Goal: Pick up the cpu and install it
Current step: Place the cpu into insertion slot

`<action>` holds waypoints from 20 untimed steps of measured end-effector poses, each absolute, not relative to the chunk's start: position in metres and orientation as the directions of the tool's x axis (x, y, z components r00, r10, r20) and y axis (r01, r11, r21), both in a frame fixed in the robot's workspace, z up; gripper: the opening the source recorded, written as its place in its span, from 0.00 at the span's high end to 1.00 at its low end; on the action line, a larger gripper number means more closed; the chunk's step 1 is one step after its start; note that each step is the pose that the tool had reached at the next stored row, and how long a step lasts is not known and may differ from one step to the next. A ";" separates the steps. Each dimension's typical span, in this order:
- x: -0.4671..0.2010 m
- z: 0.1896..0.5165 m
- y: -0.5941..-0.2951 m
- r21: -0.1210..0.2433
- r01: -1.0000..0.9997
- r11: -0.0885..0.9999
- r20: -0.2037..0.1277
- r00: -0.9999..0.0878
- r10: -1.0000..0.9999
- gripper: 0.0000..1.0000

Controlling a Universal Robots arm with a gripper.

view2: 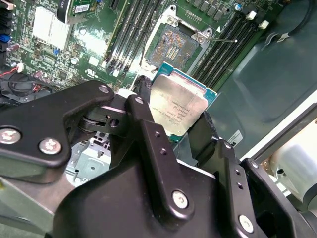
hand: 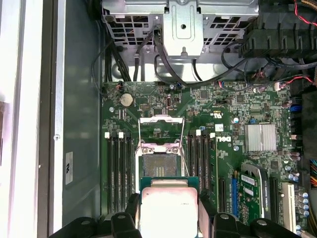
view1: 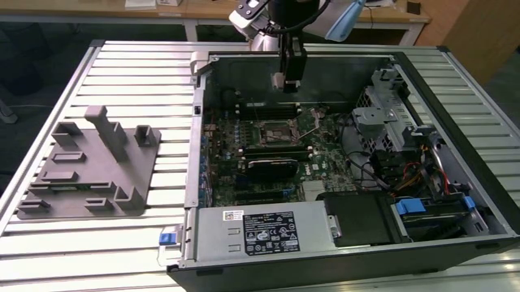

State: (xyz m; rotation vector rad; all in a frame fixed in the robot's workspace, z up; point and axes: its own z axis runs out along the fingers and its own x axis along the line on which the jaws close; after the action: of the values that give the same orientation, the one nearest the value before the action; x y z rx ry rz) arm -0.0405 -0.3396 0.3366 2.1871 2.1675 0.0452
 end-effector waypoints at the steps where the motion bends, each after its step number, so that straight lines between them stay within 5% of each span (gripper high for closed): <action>1: -0.041 0.337 -0.340 0.065 0.998 -0.008 -0.023 0.010 1.000 0.45; 20: -0.040 0.331 -0.340 0.065 0.998 -0.008 -0.023 0.010 1.000 0.45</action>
State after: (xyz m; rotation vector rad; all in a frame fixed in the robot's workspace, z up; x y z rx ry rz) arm -0.0405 -0.3396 0.3311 2.1871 2.1676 0.0452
